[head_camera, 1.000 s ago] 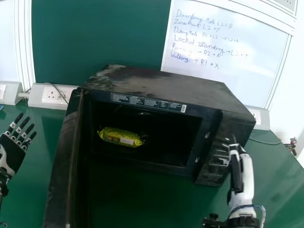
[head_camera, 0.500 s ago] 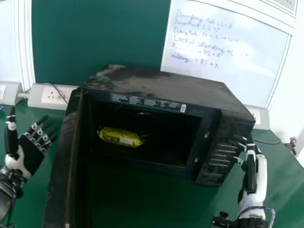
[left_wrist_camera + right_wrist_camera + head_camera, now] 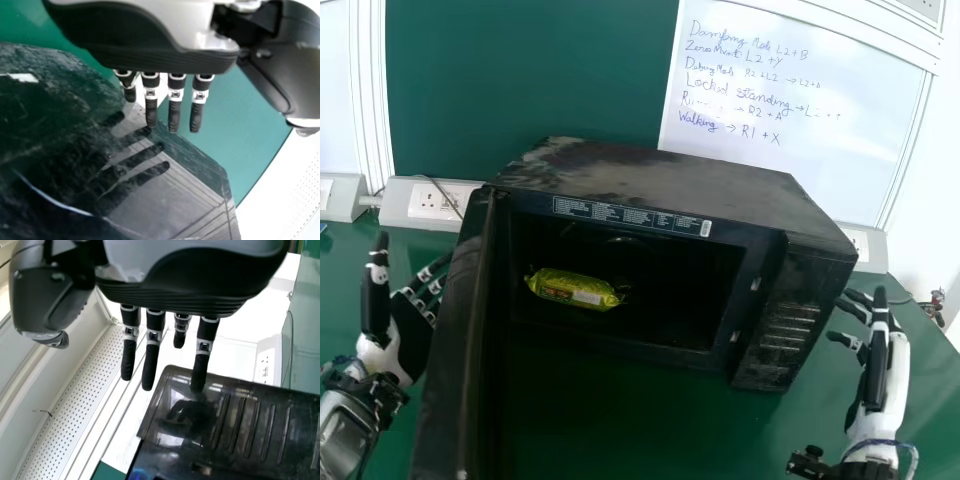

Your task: Put biscuit inside oven

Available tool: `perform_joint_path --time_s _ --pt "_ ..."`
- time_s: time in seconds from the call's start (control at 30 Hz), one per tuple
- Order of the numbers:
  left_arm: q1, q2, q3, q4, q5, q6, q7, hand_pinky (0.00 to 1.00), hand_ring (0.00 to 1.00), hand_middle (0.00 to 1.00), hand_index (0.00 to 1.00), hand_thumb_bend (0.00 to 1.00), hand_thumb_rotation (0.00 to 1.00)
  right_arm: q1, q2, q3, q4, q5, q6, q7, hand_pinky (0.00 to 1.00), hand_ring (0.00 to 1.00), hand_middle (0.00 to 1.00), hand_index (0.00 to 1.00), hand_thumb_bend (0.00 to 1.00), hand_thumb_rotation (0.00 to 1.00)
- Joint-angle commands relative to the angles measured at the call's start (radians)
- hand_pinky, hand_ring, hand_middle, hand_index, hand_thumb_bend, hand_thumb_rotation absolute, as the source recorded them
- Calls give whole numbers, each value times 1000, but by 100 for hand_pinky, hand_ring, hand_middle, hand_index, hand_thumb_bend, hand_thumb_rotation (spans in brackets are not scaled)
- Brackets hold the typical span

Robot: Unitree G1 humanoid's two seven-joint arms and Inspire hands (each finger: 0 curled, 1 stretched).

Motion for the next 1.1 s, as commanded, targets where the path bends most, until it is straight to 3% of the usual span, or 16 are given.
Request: perform_joint_path --time_s 0.0,0.13,0.47,0.73,0.83,1.07 --pt "5 -8 -27 -16 13 7 0 89 87 87 84 51 0 3 -4 -12 11 6 -15 -7 52 58 63 66 73 20" --pt "7 -10 -59 -23 27 22 -7 86 83 83 77 55 0 15 2 -19 17 34 -28 -3 52 59 64 66 73 20" --pt "-10 -10 -136 -27 59 24 -53 82 81 81 80 60 0 38 8 -7 26 57 -63 -9 52 58 63 65 74 17" --pt "-60 -15 -186 4 84 34 -77 82 83 82 80 61 0 43 3 -1 20 41 -55 -17 51 59 64 66 73 19" --pt "-95 1 -221 20 135 37 -107 81 82 81 77 62 3 43 2 -4 16 36 -50 -22 52 59 64 65 73 20" --pt "-148 -29 -255 61 188 52 -119 76 79 79 75 64 1 46 2 -8 7 22 -45 -36 51 59 64 66 74 21"
